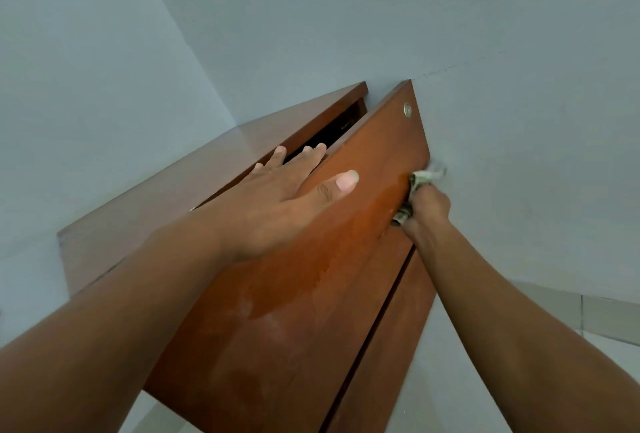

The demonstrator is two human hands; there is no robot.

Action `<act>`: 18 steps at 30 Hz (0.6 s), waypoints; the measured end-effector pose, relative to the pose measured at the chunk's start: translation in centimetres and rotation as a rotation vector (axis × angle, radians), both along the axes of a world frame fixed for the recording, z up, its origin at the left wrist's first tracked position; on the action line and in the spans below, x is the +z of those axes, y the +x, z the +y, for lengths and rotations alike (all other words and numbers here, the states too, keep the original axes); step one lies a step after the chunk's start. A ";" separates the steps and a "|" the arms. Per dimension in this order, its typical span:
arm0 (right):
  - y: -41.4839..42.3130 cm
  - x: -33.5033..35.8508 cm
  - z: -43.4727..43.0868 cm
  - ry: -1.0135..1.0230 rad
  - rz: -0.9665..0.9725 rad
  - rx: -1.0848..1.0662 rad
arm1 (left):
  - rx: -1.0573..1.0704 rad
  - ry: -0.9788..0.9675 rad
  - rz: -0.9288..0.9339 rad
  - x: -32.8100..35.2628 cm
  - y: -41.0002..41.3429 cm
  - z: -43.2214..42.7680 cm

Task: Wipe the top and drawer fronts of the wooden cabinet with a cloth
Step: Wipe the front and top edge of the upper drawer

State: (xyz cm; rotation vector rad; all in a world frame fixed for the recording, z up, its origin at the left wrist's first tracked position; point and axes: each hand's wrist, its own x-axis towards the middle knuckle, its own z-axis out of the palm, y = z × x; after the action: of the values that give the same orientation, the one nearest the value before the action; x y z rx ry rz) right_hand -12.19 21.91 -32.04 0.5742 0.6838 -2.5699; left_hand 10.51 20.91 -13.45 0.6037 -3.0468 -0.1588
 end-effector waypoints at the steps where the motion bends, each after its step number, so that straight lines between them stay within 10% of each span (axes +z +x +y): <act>1: -0.1 -0.4 0.2 0.019 -0.060 0.017 | 0.008 -0.010 -0.003 0.1 0.1 0.2; 6: 8.0 -0.4 3.2 0.156 -0.003 -0.124 | 0.022 -0.038 0.101 0.1 0.7 0.3; 10: 17.6 0.4 4.8 0.592 0.530 -0.246 | 0.049 -0.025 0.166 0.4 3.0 -0.2; 18: 31.5 1.5 4.4 0.725 1.502 -0.441 | 0.190 -0.146 0.166 0.5 10.7 -3.0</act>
State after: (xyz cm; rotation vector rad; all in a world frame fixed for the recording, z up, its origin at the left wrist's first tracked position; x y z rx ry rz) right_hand 19.32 26.29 -30.57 -1.3901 2.1210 -2.6838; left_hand 21.18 17.92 -12.95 0.8185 -2.7920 0.0183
